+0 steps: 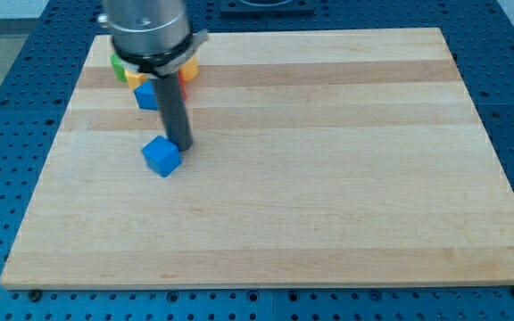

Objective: Push the blue cube to the left side of the blue triangle

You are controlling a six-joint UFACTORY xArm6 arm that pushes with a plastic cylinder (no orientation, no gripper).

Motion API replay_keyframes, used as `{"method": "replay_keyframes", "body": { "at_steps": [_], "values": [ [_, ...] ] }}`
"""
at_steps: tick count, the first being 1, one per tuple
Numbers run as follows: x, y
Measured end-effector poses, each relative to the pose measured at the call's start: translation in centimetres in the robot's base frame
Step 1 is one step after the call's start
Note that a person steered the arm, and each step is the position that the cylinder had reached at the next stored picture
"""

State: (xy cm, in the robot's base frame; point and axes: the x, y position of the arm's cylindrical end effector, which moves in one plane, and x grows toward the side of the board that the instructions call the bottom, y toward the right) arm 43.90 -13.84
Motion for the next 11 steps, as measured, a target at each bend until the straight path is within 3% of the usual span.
{"method": "replay_keyframes", "body": {
  "at_steps": [1,3,4,5,6,7,10,11],
  "values": [
    [0.7,-3.3],
    [2.1,0.8],
    [7.0,-0.4],
    [8.6,-0.8],
    [8.7,-1.0],
    [5.4,-4.6],
    [6.6,-6.3],
    [10.4,-0.7]
  ]
}}
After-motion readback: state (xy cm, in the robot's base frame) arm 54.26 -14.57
